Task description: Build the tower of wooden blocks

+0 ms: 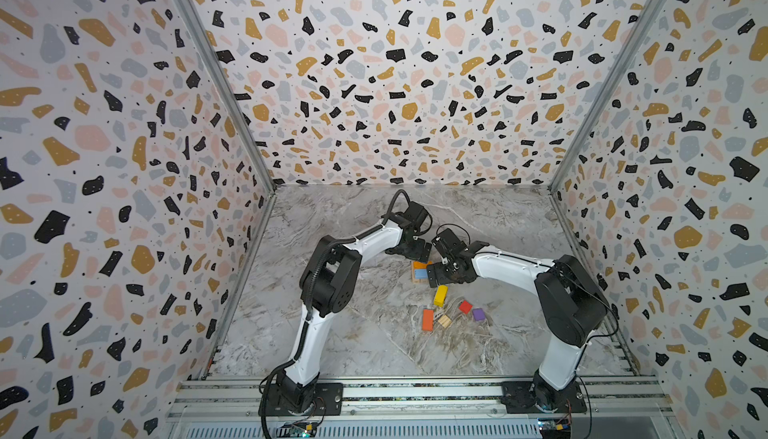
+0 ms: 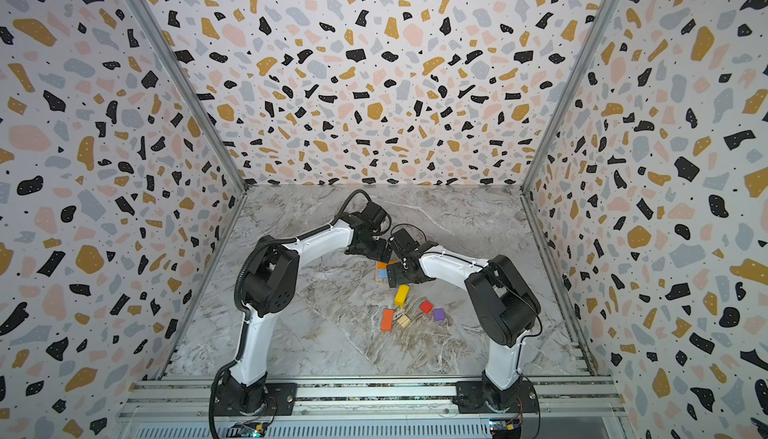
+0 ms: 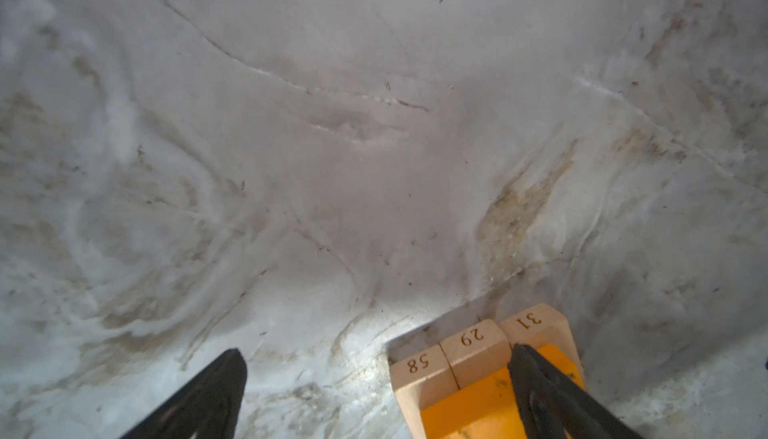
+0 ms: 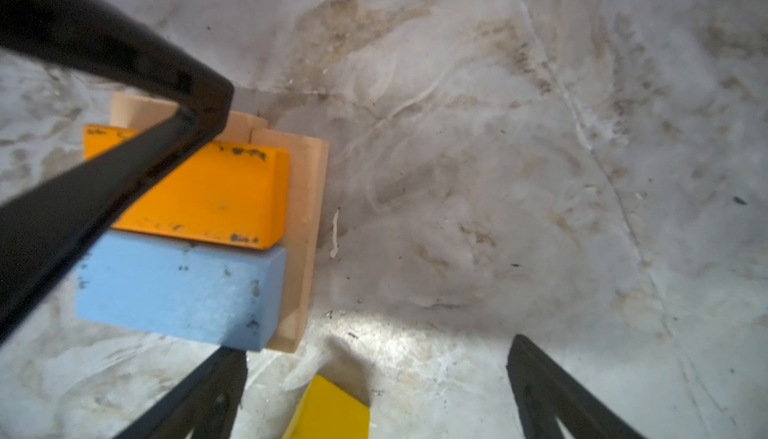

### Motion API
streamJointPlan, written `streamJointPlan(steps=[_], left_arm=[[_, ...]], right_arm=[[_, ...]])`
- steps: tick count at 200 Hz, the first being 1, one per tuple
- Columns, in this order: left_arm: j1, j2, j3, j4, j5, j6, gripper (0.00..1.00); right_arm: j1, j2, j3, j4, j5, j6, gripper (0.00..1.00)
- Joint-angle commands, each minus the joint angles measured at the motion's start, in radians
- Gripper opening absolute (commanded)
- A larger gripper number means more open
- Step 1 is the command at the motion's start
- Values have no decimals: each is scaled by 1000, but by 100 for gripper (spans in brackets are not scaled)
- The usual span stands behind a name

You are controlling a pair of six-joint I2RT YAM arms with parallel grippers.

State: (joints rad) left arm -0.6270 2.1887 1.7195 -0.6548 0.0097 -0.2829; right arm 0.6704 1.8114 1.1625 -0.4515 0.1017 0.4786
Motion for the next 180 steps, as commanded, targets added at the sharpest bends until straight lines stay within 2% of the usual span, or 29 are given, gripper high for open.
streamJointPlan(steps=[1, 90, 180], left_arm=[[-11, 19, 32, -26, 7, 14, 100], [-12, 16, 38, -38, -14, 19, 100], [2, 10, 151, -84, -55, -4, 100]], right_arm=[[-1, -1, 28, -6, 17, 12, 99], [-2, -2, 28, -5, 13, 15, 99], [0, -76, 14, -34, 6, 2, 99]])
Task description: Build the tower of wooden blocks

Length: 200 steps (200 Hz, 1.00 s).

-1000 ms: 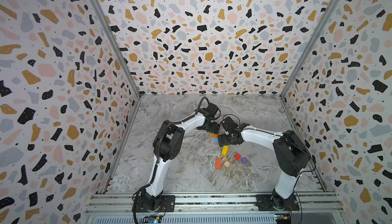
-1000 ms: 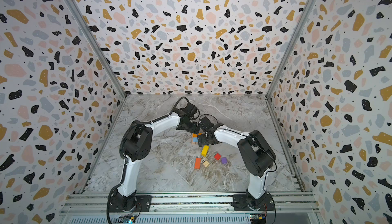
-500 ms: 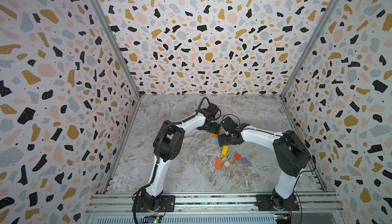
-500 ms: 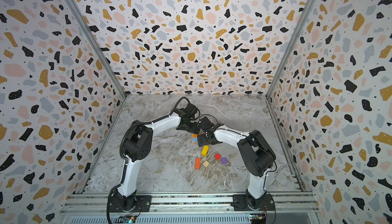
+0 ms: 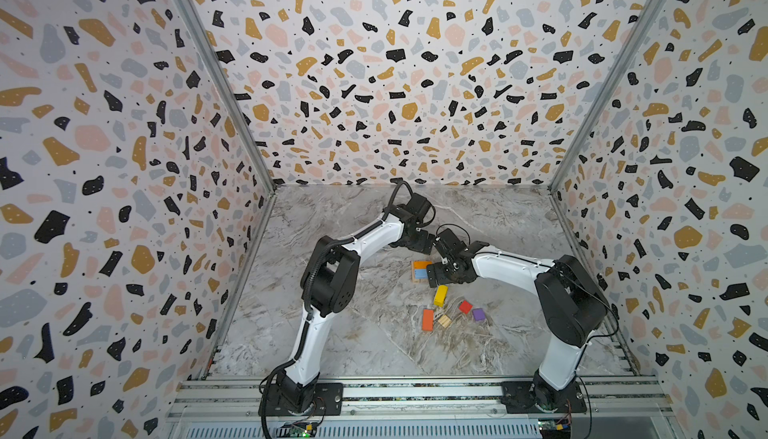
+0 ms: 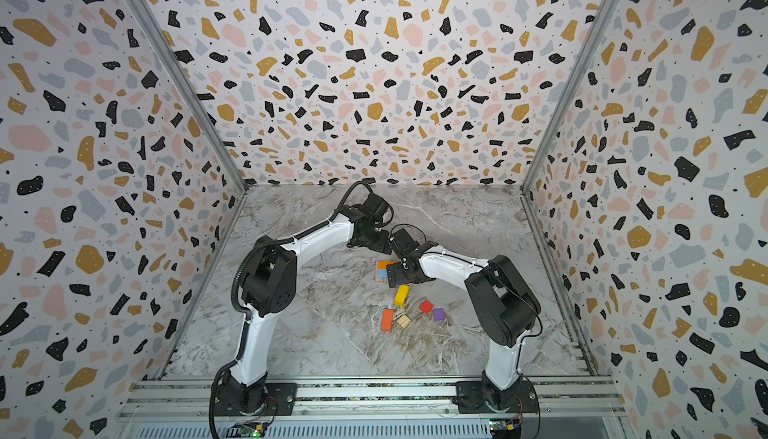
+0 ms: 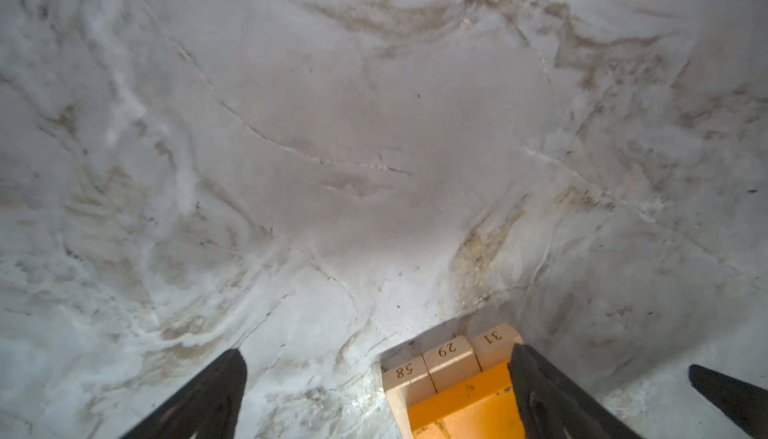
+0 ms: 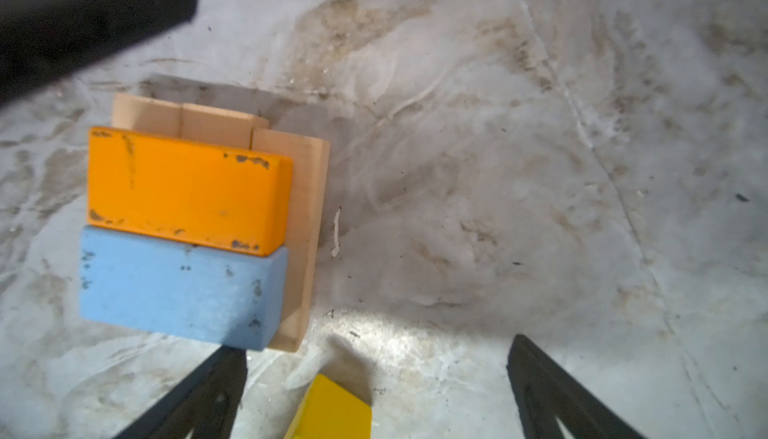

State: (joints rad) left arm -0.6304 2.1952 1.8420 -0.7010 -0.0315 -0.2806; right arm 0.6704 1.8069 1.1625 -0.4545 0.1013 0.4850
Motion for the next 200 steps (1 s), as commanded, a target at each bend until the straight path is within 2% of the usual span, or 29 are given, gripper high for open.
streamJointPlan(steps=[1, 78, 138, 200], left_arm=[[6, 3, 29, -38, -14, -5, 100], [21, -139, -58, 0, -13, -31, 100], [35, -338, -292, 94, 12, -69, 100], [55, -501, -511, 157, 22, -84, 100]], right_arm=[[1, -74, 12, -31, 6, -6, 99], [1, -226, 2, -99, 7, -34, 99], [0, -357, -39, -171, 18, -47, 99], [9, -408, -94, -210, 5, -63, 99]])
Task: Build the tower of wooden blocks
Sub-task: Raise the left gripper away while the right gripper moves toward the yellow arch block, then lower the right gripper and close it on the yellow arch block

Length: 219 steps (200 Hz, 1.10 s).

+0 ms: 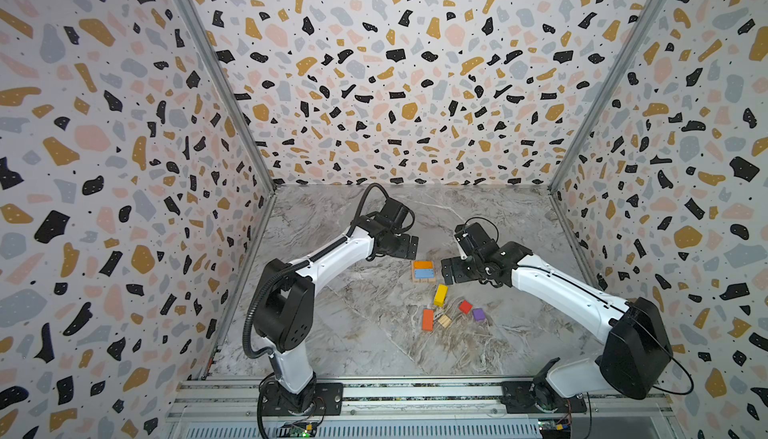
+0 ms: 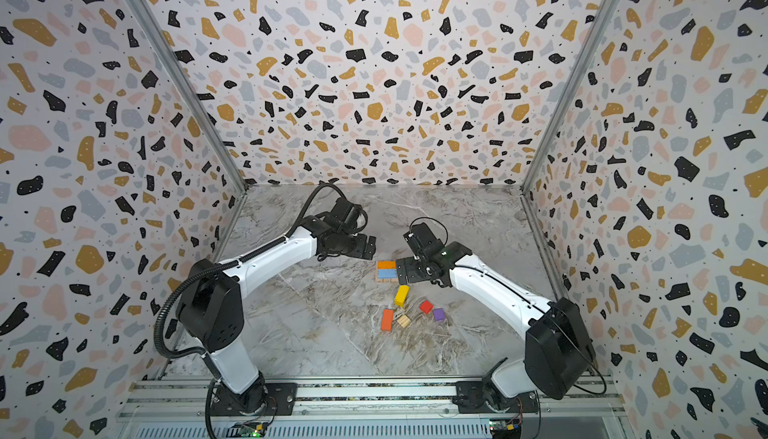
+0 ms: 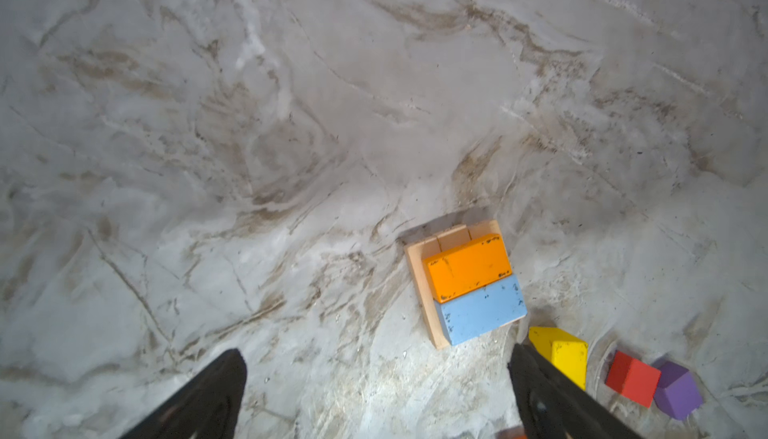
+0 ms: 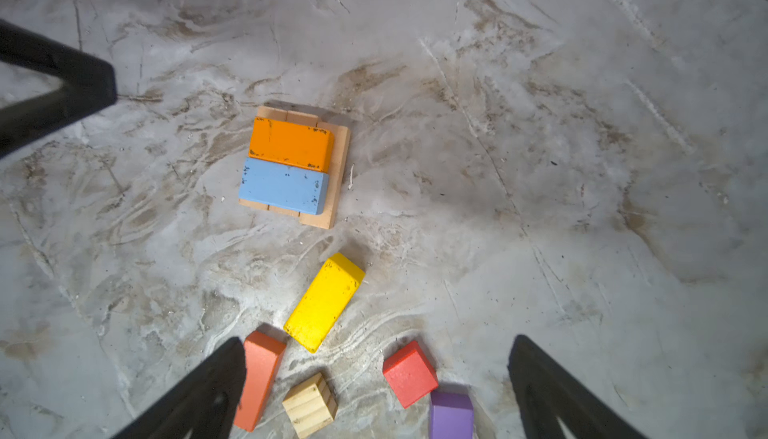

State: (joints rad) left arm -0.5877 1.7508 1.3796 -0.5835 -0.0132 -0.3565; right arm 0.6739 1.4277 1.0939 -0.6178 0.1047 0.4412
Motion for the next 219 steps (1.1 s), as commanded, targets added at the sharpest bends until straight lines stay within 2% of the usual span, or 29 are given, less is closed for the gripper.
streamJointPlan(steps=[1, 25, 81, 116, 141, 179, 219], left_arm=[[13, -59, -50, 40, 4, -7, 100], [25, -111, -117, 54, 6, -5, 100], [42, -197, -254, 84, 9, -5, 100], [62, -240, -341, 113, 13, -7, 100], [71, -272, -389, 139, 18, -5, 100], [81, -322, -462, 177, 21, -6, 100], [87, -335, -478, 169, 29, -1, 100]], right_arm=[[6, -29, -26, -47, 2, -19, 99], [22, -26, -48, -45, -8, -18, 96], [90, -2, -76, -25, 1, 26, 83], [105, 24, -74, -4, 5, 62, 68], [110, 54, -69, 21, -12, 83, 66], [120, 111, -58, 54, -12, 159, 56], [143, 164, -24, 49, 35, 265, 51]])
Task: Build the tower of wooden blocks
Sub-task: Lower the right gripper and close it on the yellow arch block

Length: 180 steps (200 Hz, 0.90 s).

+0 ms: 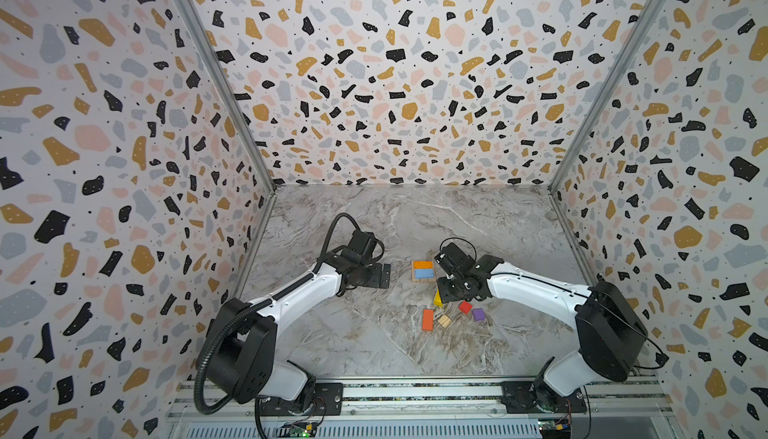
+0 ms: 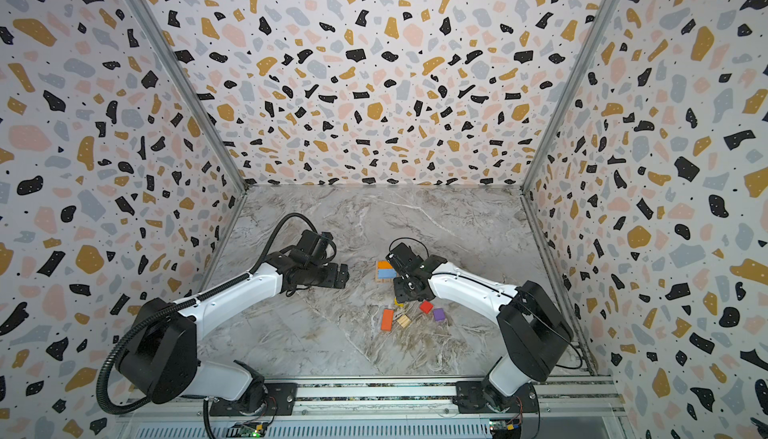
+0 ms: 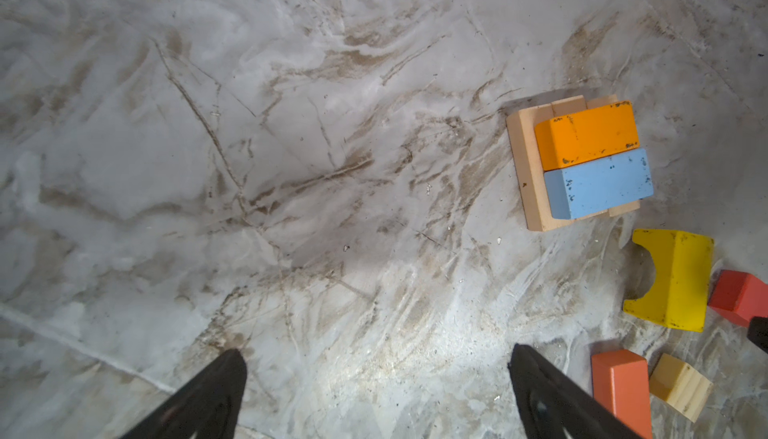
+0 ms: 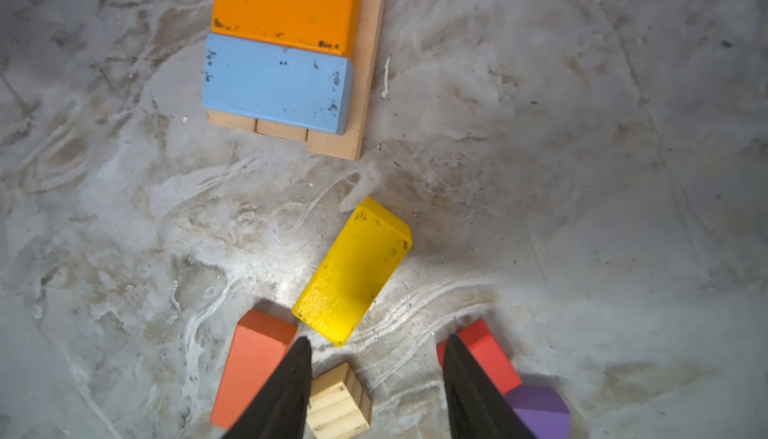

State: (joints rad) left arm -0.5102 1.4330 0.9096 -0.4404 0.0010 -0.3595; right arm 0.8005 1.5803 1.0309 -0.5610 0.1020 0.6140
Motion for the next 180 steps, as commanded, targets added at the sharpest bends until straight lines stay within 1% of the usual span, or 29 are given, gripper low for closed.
streamJointPlan(steps=[1, 32, 69, 90, 116, 137, 171, 180], left_arm=[[10, -17, -9, 27, 14, 2, 100], [10, -23, -18, 31, 16, 0, 100], [12, -14, -25, 29, 19, 0, 100], [12, -17, -25, 34, 23, -2, 100], [12, -21, -21, 30, 25, -2, 100], [12, -16, -22, 23, 27, 2, 100], [12, -17, -29, 28, 29, 0, 100], [12, -17, -29, 30, 28, 0, 100]], right_arm=[[17, 12, 38, -7, 39, 95, 51], [22, 51, 59, -24, 61, 174, 49], [29, 78, 70, 11, 27, 208, 49], [35, 101, 88, 5, 39, 239, 46], [35, 133, 115, -16, 54, 257, 42], [36, 152, 127, -20, 52, 253, 41], [37, 155, 127, -31, 65, 267, 41], [37, 151, 124, -34, 68, 269, 42]])
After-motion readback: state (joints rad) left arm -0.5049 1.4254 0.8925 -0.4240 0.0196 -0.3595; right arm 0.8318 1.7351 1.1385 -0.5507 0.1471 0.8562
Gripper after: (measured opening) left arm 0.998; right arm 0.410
